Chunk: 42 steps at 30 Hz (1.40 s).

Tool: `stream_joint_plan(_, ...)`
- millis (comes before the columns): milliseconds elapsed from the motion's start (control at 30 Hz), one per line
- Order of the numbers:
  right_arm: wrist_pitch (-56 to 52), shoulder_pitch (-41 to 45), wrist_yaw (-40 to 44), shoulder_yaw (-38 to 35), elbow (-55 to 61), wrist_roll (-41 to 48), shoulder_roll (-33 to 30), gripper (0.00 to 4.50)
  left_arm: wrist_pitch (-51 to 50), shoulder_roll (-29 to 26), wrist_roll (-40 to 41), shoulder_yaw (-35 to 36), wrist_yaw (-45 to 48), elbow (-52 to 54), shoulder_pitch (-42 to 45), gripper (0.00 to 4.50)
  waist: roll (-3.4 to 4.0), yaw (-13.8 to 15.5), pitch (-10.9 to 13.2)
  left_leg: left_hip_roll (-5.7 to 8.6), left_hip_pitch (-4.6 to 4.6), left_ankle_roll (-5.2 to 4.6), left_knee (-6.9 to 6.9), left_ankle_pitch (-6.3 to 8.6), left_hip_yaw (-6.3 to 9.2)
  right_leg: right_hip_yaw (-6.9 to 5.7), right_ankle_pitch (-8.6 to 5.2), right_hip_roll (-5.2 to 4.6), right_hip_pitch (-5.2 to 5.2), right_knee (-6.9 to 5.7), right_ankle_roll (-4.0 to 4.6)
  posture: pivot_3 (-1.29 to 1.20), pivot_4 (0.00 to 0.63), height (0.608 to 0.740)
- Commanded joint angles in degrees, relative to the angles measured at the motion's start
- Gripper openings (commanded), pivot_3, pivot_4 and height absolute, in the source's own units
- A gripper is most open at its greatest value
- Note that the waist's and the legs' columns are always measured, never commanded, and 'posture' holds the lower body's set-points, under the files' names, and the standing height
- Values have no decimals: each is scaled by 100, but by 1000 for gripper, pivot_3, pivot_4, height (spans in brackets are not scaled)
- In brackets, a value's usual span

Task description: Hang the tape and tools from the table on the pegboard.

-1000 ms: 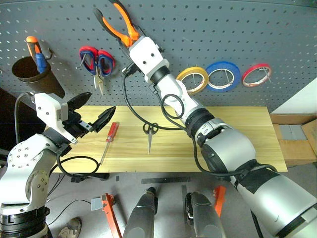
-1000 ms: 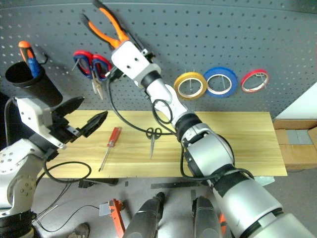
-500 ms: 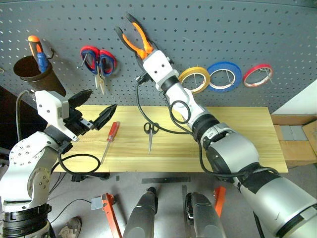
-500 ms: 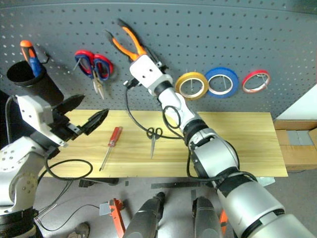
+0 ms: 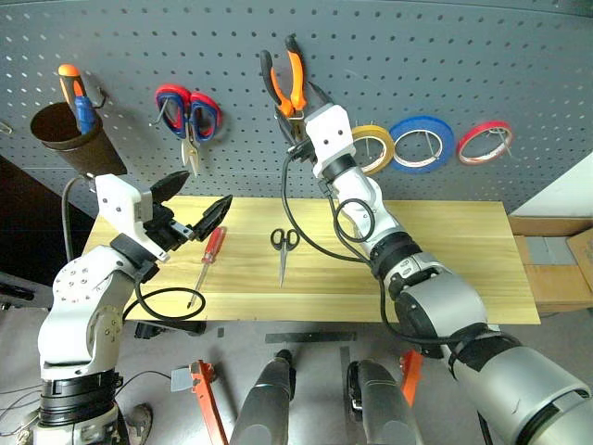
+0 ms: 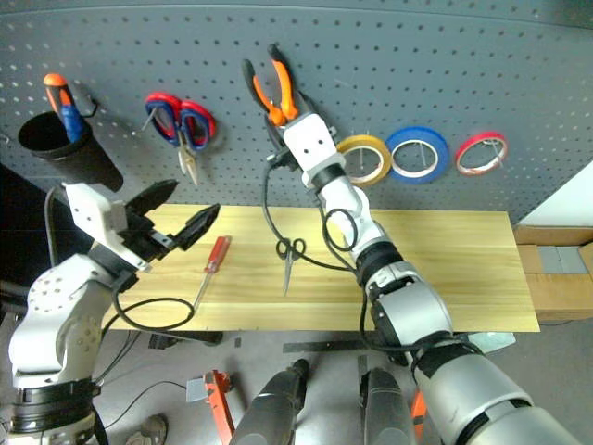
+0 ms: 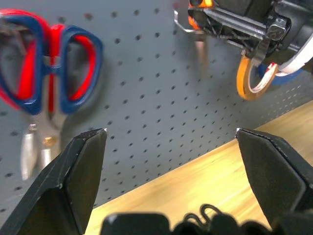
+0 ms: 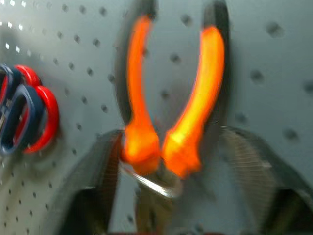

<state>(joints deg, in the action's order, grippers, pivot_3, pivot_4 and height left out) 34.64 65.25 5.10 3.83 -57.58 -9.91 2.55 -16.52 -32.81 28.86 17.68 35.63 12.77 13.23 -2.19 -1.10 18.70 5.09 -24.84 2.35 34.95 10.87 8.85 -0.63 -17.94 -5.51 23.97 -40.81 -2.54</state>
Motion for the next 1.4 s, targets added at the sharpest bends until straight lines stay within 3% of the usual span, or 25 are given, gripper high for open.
stream_joint_plan(33, -765, -497, 290, 132, 1466, 116, -39, 4469, 211, 63, -56, -25, 3, -16, 104, 4500, 0, -52, 0, -1, 0, 0, 0, 0, 0, 0, 0, 0, 1, -1, 0, 21, 313, 740)
stream_joint_plan(333, -3986, -2327, 1202, 350, 6265, 608, -334, 4469, 74, 337, -141, -189, -235, 76, -81, 4500, -3, -234, -3, -8, 0, -1, 0, 1, -17, -1, 1, 1, 8, -5, -1, -29, 290, 740)
stream_joint_plan(467, -5618, -2519, 1946, 29, 7691, 1858, -757, 4469, -43, 307, -349, -338, -390, 285, -384, 4500, -4, -265, -4, -38, 1, -1, 4, 1, -35, 0, 12, 25, 9, 0, 12, -58, 295, 740)
stream_joint_plan(600, -7115, -2583, 2721, -438, 8705, 3382, -1578, 4469, -452, 370, -325, -456, -595, 501, -757, 4500, -4, -262, -4, -65, 1, -2, 4, 2, -31, 0, 20, 41, 7, 8, 24, -102, 310, 740)
stream_joint_plan(700, -8246, -2752, 3133, -908, 9073, 4466, -2371, 4469, -881, 364, -571, -695, -900, 657, -1016, 4500, -4, -287, -3, -69, 2, -21, 8, 13, -38, 3, 21, 43, 8, 7, 27, -123, 321, 740)
stream_joint_plan(867, -9068, -3174, 3341, -1032, 9348, 5207, -3283, 4469, -2183, 555, -1049, -1278, -1794, 678, -941, 4500, -4, -320, -3, -68, 2, -26, 14, 16, -47, 1, 22, 43, 2, 11, 27, -141, 330, 740)
stream_joint_plan(1133, -9659, -3733, 3111, -863, 9534, 5634, -3710, 4469, -3706, 1216, -1392, -1727, -2626, -83, -127, 4500, -8, -382, -2, -74, 2, -27, 28, 16, -105, -7, 28, 51, 3, -2, 15, -162, 341, 740)
stream_joint_plan(1400, -9720, -4039, 3057, -348, 9840, 5606, -3903, 4469, -4015, 1869, -1758, -1847, -3108, -1170, 647, 4500, -22, -388, 5, -74, -6, -44, 60, 27, -114, -4, 32, 54, 1, -4, 8, -175, 348, 740)
